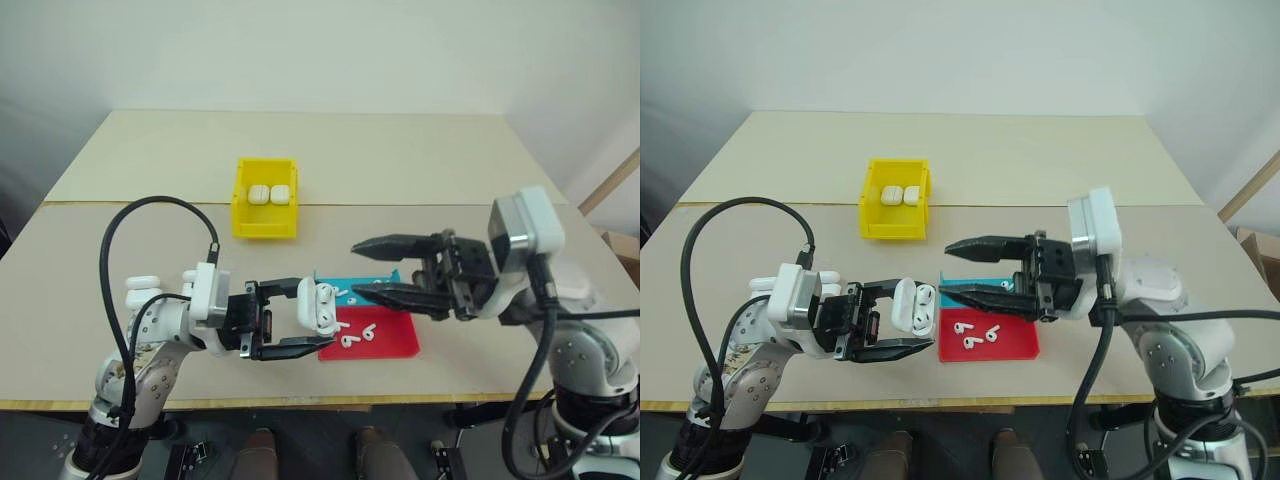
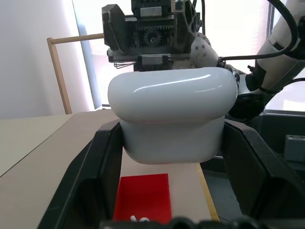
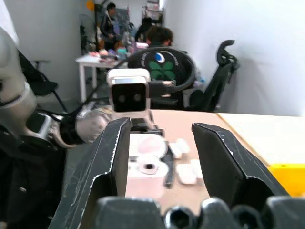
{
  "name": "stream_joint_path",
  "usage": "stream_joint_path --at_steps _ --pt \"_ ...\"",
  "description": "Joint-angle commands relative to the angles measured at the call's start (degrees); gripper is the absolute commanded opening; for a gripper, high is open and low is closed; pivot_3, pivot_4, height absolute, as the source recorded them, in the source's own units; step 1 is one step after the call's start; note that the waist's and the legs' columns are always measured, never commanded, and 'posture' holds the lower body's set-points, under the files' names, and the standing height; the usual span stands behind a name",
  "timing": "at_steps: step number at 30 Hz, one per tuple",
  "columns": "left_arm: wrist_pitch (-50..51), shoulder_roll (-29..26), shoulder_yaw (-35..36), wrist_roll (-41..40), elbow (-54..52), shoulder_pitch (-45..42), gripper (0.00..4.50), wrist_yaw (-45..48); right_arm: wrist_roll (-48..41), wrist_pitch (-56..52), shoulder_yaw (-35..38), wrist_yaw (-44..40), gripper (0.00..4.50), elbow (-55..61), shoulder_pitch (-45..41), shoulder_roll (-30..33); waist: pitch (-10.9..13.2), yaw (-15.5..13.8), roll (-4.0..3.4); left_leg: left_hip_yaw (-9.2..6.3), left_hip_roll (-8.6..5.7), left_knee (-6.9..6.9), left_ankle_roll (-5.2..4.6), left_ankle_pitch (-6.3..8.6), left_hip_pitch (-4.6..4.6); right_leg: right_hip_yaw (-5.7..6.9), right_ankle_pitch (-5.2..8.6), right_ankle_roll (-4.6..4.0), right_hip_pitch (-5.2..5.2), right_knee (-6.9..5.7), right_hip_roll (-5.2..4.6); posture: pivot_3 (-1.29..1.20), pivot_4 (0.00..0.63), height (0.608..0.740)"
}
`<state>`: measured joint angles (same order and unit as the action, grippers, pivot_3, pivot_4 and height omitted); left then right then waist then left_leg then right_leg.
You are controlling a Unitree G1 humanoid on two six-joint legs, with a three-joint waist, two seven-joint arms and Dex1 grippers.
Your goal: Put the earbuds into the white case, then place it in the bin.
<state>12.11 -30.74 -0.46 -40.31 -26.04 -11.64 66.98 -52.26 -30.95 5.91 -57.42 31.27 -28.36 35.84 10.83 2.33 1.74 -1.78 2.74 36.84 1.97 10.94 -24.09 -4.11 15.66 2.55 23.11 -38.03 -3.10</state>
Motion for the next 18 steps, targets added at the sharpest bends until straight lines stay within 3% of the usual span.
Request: stream_joint_path --at_steps 1,4,8,18 --pt "-1.63 0.01 0.19 0.45 -0.53 -0.86 2.80 0.24 0.18 -1.91 0.74 -0.59 2.18 -2.78 -8.34 3.97 0.02 0.13 -0.03 0.02 -0.01 0.00 0.00 0.00 -0.01 -0.03 0.00 0.00 0.02 -0.01 -0.01 0.00 0.150 0.740" --pt "-1.77 0.06 0.02 0.51 0.02 -1.37 2.80 0.20 3.25 -4.52 -3.14 -2.55 1.27 -4.60 -15.55 8.49 0.03 0.04 -0.06 0.02 0.01 0.00 0.00 0.00 0.01 -0.03 -0.01 -0.01 0.03 -0.01 0.00 0.00 0.150 0.740" --pt "-2.10 0.25 -0.26 0.76 0.89 -2.03 2.80 0.48 7.52 -4.12 -8.29 -5.93 0.05 -4.65 -21.59 10.05 0.03 -0.01 -0.05 0.01 0.02 0.00 -0.03 0.01 -0.03 -0.01 0.00 -0.01 0.03 0.05 0.00 0.00 0.150 0.740" --pt "-2.74 0.62 -1.01 1.42 1.91 -2.58 2.80 1.01 12.85 -9.69 -19.85 -12.91 0.05 -12.32 -37.49 6.26 0.05 0.23 -0.08 -0.15 -0.08 0.02 -0.03 0.00 -0.10 0.10 -0.01 -0.02 0.02 -0.02 -0.05 0.00 0.150 0.740"
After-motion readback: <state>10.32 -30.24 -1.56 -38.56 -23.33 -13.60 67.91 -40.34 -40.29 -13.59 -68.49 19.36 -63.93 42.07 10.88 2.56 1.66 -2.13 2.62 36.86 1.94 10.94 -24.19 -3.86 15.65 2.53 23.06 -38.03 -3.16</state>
